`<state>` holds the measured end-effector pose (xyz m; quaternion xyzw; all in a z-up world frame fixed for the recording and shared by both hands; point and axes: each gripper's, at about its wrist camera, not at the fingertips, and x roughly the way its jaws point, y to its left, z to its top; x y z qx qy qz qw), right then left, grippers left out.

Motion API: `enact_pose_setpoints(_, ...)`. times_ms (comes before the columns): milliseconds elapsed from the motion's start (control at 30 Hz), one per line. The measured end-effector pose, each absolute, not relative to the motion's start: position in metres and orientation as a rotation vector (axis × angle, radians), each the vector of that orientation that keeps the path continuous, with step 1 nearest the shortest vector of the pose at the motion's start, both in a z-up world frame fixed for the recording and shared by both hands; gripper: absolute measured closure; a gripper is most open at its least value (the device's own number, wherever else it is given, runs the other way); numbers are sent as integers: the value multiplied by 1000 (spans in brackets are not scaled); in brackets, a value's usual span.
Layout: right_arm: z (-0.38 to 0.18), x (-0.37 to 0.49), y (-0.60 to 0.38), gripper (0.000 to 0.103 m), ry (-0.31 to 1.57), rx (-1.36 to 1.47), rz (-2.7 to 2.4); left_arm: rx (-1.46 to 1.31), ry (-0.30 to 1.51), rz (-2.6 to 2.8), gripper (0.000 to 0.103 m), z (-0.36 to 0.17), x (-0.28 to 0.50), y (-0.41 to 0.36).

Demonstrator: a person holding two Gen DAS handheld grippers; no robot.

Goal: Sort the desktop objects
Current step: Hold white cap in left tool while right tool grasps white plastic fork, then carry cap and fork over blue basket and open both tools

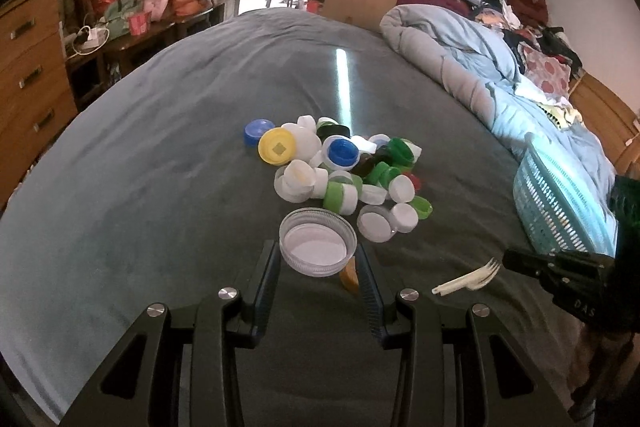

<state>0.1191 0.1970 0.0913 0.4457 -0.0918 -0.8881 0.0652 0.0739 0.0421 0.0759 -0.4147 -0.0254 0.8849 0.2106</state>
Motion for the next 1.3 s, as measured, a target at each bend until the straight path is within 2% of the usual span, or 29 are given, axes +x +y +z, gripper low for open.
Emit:
enact_pose_setpoints(100,90,123,203,103,-318,1327,-2673,-1158,-86,2451,61,78,77,41)
enact_pose_setpoints(167,88,123,199,93,-248,1330,-2658,-1160,-78,2445,61,78,79,42)
enact_pose_setpoints(233,81,122,185,55,-61,1309,-2566,-1164,-77,2432,61,78,81,42)
enact_pose_setpoints(300,69,117,175,48,87,1349,-2478,-1169,-77,2421,61,77,82,42)
enact_pose_setpoints(433,50,99,168,51,240,1399,-2416,-1179,-93,2408,61,75,80,42)
enact_pose_setpoints(467,47,95,168,66,251,1415,-2404,-1184,-92,2404,61,74,80,43)
enact_pose_setpoints(500,42,92,167,85,265,1438,-2393,-1189,-93,2401,61,72,80,44)
enact_pose_setpoints(700,53,103,179,88,155,1411,-2466,-1181,-70,2407,61,75,83,47)
enact_pose_setpoints(900,112,134,217,88,-97,1253,-2702,-1121,-37,2403,61,96,91,69)
enact_pose_setpoints(1100,174,158,284,88,-234,1144,-2922,-1026,24,2366,61,133,100,120)
enact_pose_setpoints(1300,212,179,354,88,-292,1120,-3079,-910,87,2298,61,175,107,191)
